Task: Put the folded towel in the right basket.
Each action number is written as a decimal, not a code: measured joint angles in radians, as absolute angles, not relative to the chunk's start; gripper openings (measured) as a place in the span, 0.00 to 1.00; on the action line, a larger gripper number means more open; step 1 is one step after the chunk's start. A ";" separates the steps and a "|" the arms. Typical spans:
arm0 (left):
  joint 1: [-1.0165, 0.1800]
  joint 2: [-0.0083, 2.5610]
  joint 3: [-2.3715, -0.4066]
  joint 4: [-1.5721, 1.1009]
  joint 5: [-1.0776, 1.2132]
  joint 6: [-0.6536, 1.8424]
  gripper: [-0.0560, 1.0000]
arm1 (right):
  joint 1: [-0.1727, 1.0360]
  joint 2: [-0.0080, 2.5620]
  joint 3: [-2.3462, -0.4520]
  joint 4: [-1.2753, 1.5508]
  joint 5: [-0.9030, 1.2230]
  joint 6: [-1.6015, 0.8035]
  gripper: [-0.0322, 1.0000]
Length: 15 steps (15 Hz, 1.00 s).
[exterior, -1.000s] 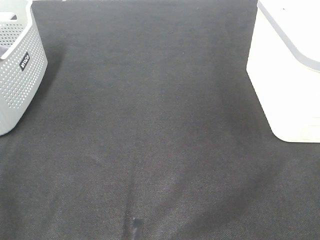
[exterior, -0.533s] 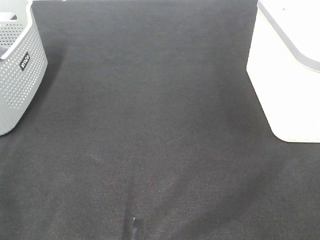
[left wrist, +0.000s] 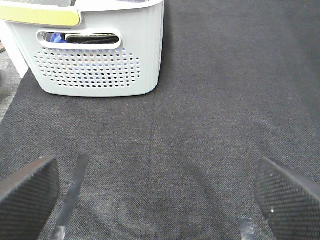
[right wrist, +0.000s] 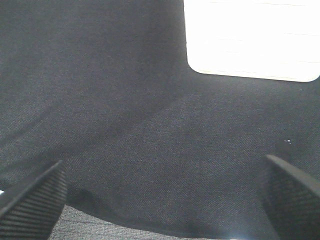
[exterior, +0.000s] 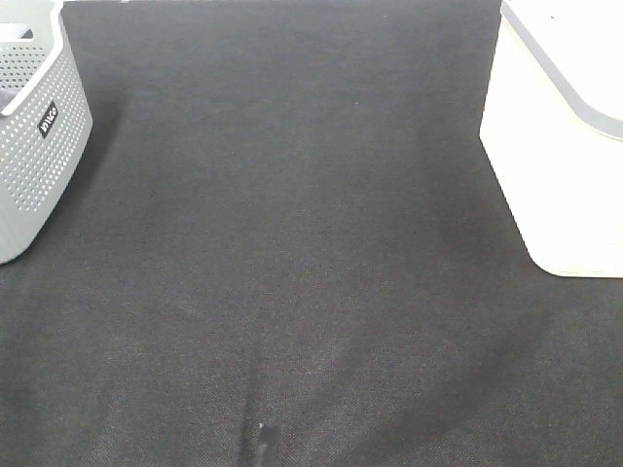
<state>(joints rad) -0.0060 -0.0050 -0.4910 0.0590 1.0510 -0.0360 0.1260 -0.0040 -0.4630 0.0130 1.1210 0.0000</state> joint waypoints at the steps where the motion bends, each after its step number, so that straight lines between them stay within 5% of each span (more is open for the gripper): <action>1: -0.006 -0.005 -0.491 0.059 1.051 -0.036 0.99 | 0.126 -0.004 -0.463 0.013 1.117 0.000 0.98; 15: -0.006 -0.005 -0.491 0.059 1.051 -0.036 0.99 | 0.027 -0.004 -0.463 0.015 1.115 0.000 0.98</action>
<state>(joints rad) -0.0060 -0.0050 -0.4910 0.0590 1.0510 -0.0360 0.0270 -0.0040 -0.4630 0.0150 1.1150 0.0000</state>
